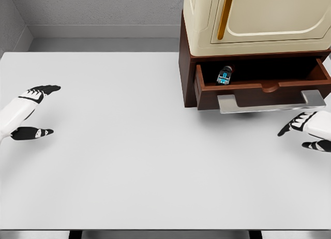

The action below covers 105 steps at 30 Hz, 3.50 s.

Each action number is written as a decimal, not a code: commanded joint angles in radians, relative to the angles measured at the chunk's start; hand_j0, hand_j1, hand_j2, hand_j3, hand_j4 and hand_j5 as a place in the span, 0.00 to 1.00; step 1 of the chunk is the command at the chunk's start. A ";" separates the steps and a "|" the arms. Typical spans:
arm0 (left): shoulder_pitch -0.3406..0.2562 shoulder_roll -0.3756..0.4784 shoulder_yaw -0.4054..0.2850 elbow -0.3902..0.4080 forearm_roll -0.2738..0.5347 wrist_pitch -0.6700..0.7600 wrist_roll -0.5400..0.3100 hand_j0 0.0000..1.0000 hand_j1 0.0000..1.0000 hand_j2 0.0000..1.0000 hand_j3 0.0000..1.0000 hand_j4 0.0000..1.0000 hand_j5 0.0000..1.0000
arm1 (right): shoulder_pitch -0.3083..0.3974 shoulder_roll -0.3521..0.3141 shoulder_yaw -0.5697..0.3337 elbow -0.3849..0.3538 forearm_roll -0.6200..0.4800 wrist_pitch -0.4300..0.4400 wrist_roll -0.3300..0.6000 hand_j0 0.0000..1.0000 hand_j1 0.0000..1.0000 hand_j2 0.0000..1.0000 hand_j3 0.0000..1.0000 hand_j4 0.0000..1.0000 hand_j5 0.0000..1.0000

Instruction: Put the switch into the drawer with left arm, and close the drawer with right arm

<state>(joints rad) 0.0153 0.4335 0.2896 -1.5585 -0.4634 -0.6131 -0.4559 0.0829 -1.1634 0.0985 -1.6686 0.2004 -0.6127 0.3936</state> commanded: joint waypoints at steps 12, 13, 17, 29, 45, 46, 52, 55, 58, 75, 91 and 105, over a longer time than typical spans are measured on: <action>0.000 0.001 0.000 0.006 0.008 0.002 0.000 1.00 1.00 1.00 1.00 1.00 1.00 | -0.081 0.086 0.012 0.101 -0.003 0.002 0.033 0.72 0.72 0.72 0.72 0.72 0.72; 0.000 0.001 0.002 0.006 0.008 0.002 0.000 1.00 1.00 1.00 1.00 1.00 1.00 | -0.087 0.099 0.012 0.110 -0.003 0.002 0.034 0.72 0.72 0.72 0.72 0.72 0.72; 0.000 0.001 0.002 0.006 0.008 0.002 0.000 1.00 1.00 1.00 1.00 1.00 1.00 | -0.101 0.105 0.015 0.118 -0.003 0.002 0.047 0.73 0.73 0.73 0.73 0.73 0.73; 0.002 0.001 0.002 0.006 0.012 0.002 0.000 1.00 1.00 1.00 1.00 1.00 1.00 | -0.032 0.030 -0.005 0.049 -0.012 0.002 0.044 0.73 0.73 0.73 0.73 0.73 0.73; 0.003 -0.001 0.002 0.006 0.012 0.002 0.000 1.00 1.00 1.00 1.00 1.00 1.00 | -0.109 0.169 -0.023 0.124 0.002 0.002 0.085 0.73 0.73 0.73 0.73 0.73 0.73; 0.003 -0.001 0.002 0.006 0.012 0.002 0.000 1.00 1.00 1.00 1.00 1.00 1.00 | -0.114 0.178 -0.023 0.125 0.004 0.002 0.085 0.73 0.73 0.73 0.73 0.73 0.73; 0.003 -0.001 0.002 0.006 0.012 0.002 0.000 1.00 1.00 1.00 1.00 1.00 1.00 | -0.176 0.189 0.036 0.162 0.005 0.002 0.087 0.73 0.73 0.73 0.73 0.73 0.73; 0.003 -0.001 0.002 0.006 0.012 0.002 0.000 1.00 1.00 1.00 1.00 1.00 1.00 | -0.187 0.191 0.038 0.178 0.005 0.002 0.102 0.73 0.73 0.73 0.73 0.73 0.73; 0.003 -0.001 0.002 0.009 0.012 0.002 0.000 1.00 1.00 1.00 1.00 1.00 1.00 | -0.204 0.192 0.050 0.184 0.005 0.002 0.103 0.73 0.73 0.73 0.73 0.73 0.73; 0.002 -0.001 0.002 0.018 0.012 0.002 0.000 1.00 1.00 1.00 1.00 1.00 1.00 | -0.272 0.206 0.099 0.148 -0.003 0.002 0.116 0.74 0.74 0.74 0.74 0.74 0.74; 0.002 -0.001 0.002 0.021 0.012 0.002 0.000 1.00 1.00 1.00 1.00 1.00 1.00 | -0.167 0.145 -0.016 -0.065 -0.006 0.002 0.113 0.74 0.74 0.74 0.74 0.74 0.74; 0.002 -0.001 0.002 0.015 0.012 0.002 0.000 1.00 1.00 1.00 1.00 1.00 1.00 | -0.127 0.152 -0.091 -0.019 0.007 0.002 0.117 0.71 0.71 0.71 0.71 0.71 0.71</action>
<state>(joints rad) 0.0169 0.4319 0.2912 -1.5425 -0.4588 -0.6130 -0.4561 -0.0521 -1.0151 0.0082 -1.7072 0.2096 -0.6133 0.5103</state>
